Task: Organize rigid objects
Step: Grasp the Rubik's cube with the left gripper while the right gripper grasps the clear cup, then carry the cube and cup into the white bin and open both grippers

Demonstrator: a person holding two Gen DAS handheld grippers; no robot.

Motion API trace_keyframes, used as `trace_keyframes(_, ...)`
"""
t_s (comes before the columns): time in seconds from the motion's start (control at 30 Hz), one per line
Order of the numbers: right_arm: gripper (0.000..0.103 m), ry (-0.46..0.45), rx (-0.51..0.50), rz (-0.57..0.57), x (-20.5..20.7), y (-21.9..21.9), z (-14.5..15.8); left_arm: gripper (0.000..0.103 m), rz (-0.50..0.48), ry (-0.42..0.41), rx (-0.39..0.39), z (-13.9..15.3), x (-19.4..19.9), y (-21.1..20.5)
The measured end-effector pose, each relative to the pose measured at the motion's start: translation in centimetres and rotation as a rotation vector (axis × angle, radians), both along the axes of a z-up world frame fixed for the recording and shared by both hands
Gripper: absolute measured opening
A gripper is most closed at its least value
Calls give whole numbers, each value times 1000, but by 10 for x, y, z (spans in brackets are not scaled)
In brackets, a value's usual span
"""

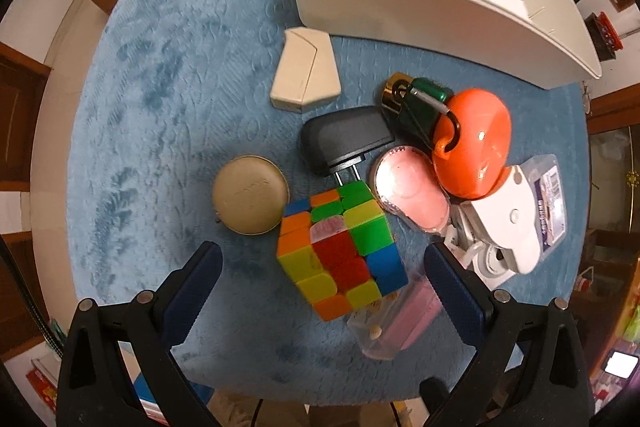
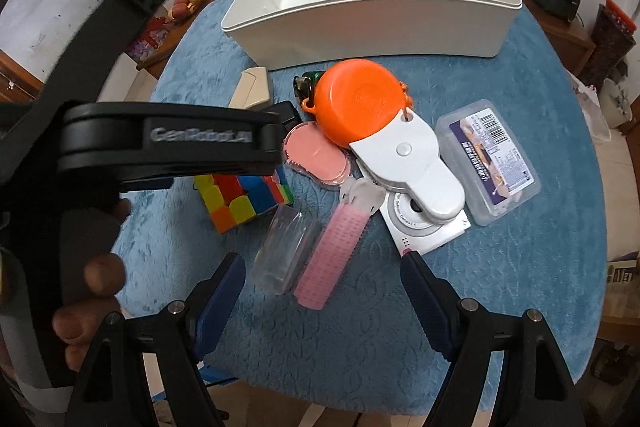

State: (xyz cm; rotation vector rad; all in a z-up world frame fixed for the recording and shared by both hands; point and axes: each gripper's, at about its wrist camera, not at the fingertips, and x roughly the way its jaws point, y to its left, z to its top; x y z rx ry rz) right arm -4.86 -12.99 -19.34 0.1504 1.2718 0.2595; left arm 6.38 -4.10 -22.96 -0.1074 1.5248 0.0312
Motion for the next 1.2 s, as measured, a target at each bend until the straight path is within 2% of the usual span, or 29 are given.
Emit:
trace_keyframes(0.07,80,-5,12,2,-1,2,-3,95,12,13,-11,-6,0,1)
trace_keyframes(0.1,80,-9,20,3,-1,3,-4,87,20,15,-10,-8,0,2)
trace_keyframes(0.17,75,-17,30,3,-1,6,-7,86,24,33,-23,-15,0,3)
trace_keyframes(0.33,71,-2,46,14,6,17,-18,86,52,79,-87,-29,0,14)
trace_keyframes(0.47,62,3,30,31,10,27,-27,85,51,97,-136,-34,0,25)
trace_keyframes(0.57,54,7,-3,44,15,37,-34,80,32,100,-163,-38,-1,31)
trace_keyframes(0.67,54,-20,-42,59,17,48,-34,73,25,110,-196,-36,-2,35)
trace_keyframes(0.8,54,-53,-71,78,20,63,-35,72,36,134,-228,-28,-5,32)
trace_keyframes(0.83,53,-60,-81,76,21,65,-35,72,44,138,-233,-29,-5,36)
trace_keyframes(0.87,43,-62,-94,75,23,68,-36,72,50,142,-235,-27,-7,35)
trace_keyframes(0.9,39,-51,-86,78,23,69,-37,69,56,148,-234,-29,-7,38)
trace_keyframes(0.93,37,-46,-77,74,24,69,-38,64,62,154,-232,-31,-6,42)
trace_keyframes(1.07,32,-23,-3,43,26,60,-33,63,32,135,-233,-23,-9,55)
trace_keyframes(1.2,31,-45,13,38,24,55,-12,62,-29,109,-198,-9,-13,58)
